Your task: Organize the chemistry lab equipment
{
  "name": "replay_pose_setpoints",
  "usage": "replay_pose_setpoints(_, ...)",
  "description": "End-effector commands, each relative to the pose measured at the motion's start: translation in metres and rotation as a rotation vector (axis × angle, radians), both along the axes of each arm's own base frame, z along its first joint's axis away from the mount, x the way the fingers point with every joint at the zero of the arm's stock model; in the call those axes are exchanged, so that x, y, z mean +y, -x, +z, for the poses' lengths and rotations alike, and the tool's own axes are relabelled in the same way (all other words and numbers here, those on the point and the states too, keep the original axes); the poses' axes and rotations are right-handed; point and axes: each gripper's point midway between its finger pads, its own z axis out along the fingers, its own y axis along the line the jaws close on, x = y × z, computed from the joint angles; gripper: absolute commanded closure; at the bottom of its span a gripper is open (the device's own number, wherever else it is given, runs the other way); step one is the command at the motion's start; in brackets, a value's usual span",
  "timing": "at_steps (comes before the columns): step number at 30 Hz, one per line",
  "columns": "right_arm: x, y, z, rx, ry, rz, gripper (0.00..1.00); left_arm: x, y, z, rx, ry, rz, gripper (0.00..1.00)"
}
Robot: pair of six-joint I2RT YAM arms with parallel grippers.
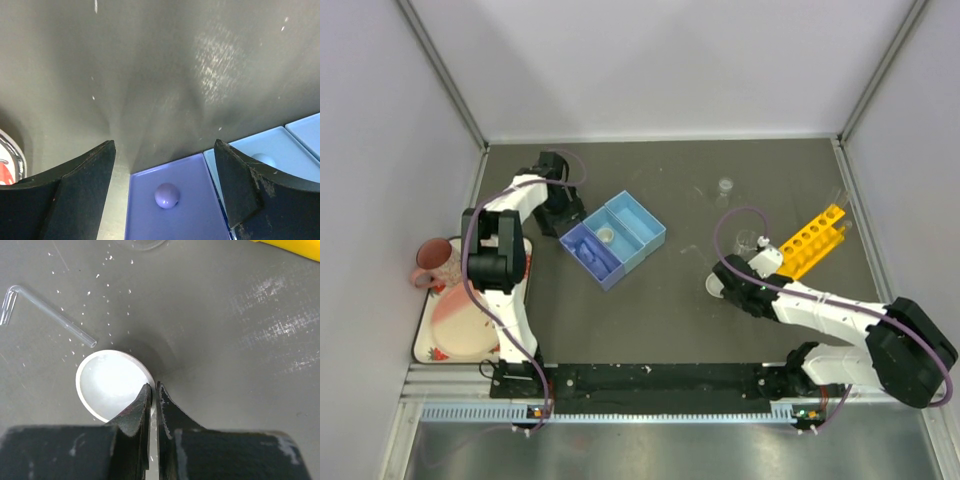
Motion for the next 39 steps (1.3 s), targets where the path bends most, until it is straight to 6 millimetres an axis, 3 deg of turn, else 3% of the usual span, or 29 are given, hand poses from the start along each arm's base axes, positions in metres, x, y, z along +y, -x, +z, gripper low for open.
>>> replay_pose_setpoints(1, 0.009, -0.009, 0.021, -0.059, -0.018, 0.03, 1.0, -0.016, 0.012, 0.016, -0.038, 0.02, -0.03, 0.15)
replay_pose_setpoints(7, 0.019, -0.007, 0.045, -0.084, 0.019, 0.136, 1.0, -0.031, 0.036, 0.017, -0.051, 0.024, -0.057, 0.16)
replay_pose_setpoints(13, 0.043, -0.004, 0.078, -0.121, 0.067, 0.288, 1.0, -0.052, 0.067, 0.018, -0.067, 0.025, -0.098, 0.16)
replay_pose_setpoints(19, 0.066, -0.005, 0.129, -0.179, 0.079, 0.417, 1.0, -0.078, 0.1, 0.022, -0.091, 0.027, -0.161, 0.16)
replay_pose_setpoints(22, 0.074, -0.007, 0.145, -0.192, 0.093, 0.479, 1.0, -0.088, 0.115, 0.025, -0.109, 0.041, -0.182, 0.16)
replay_pose_setpoints(23, 0.079, -0.012, 0.159, -0.216, 0.081, 0.487, 1.0, -0.091, 0.118, 0.025, -0.116, 0.046, -0.189, 0.16)
replay_pose_setpoints(25, 0.086, -0.015, 0.163, -0.21, 0.103, 0.518, 1.0, -0.095, 0.129, 0.026, -0.123, 0.049, -0.196, 0.16)
replay_pose_setpoints(26, 0.091, -0.02, 0.174, -0.228, 0.093, 0.521, 1.0, -0.096, 0.132, 0.026, -0.127, 0.053, -0.2, 0.16)
replay_pose_setpoints(30, 0.107, -0.033, 0.173, -0.207, 0.108, 0.538, 1.0, -0.097, 0.155, 0.031, -0.151, 0.07, -0.216, 0.16)
replay_pose_setpoints(32, 0.118, -0.04, 0.163, -0.172, 0.126, 0.558, 1.0, -0.095, 0.162, 0.037, -0.169, 0.069, -0.225, 0.16)
replay_pose_setpoints(39, 0.141, -0.057, 0.138, -0.107, 0.154, 0.583, 1.0, -0.074, 0.184, 0.089, -0.295, 0.054, -0.249, 0.15)
